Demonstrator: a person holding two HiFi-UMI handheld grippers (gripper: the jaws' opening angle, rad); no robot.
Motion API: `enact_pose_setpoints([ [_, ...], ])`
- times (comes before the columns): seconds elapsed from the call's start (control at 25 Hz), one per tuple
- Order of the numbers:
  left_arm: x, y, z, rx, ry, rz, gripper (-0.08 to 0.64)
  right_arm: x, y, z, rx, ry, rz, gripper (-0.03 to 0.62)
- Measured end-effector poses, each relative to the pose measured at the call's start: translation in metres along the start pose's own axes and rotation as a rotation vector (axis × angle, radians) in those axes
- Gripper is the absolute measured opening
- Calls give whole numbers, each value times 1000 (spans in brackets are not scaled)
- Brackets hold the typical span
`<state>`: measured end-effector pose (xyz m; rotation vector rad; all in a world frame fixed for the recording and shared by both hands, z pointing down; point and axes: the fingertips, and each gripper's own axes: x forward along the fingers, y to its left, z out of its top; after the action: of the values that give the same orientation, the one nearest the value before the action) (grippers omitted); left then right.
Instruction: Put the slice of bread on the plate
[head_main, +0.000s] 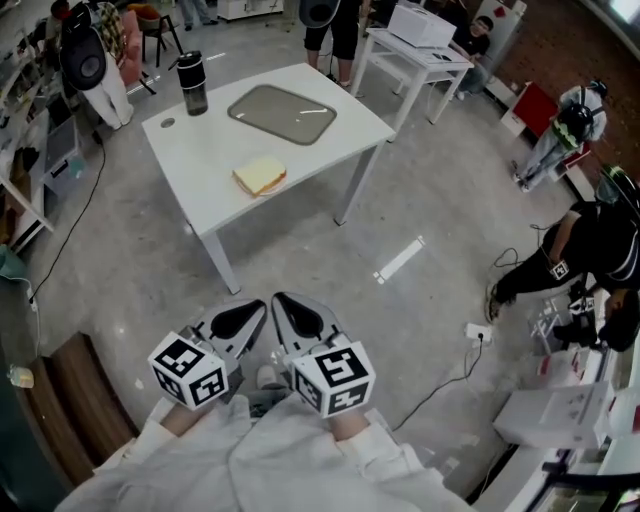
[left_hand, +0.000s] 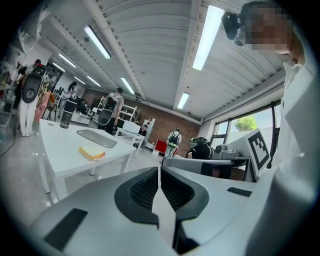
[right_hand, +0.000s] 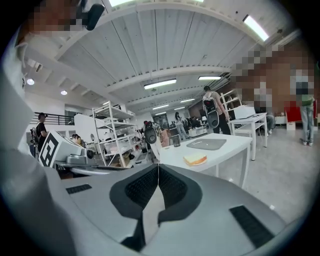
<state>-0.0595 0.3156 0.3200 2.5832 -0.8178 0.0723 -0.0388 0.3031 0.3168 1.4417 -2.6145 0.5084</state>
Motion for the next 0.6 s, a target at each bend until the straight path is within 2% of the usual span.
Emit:
enact_pose_setpoints([
  [0.4,17,63,4,-68,24,20,21,45,-26,-9,60,39,-44,14],
  [0.6,33,92,8,-89,36,51,21,79,-47,-1,72,41,-27,15],
])
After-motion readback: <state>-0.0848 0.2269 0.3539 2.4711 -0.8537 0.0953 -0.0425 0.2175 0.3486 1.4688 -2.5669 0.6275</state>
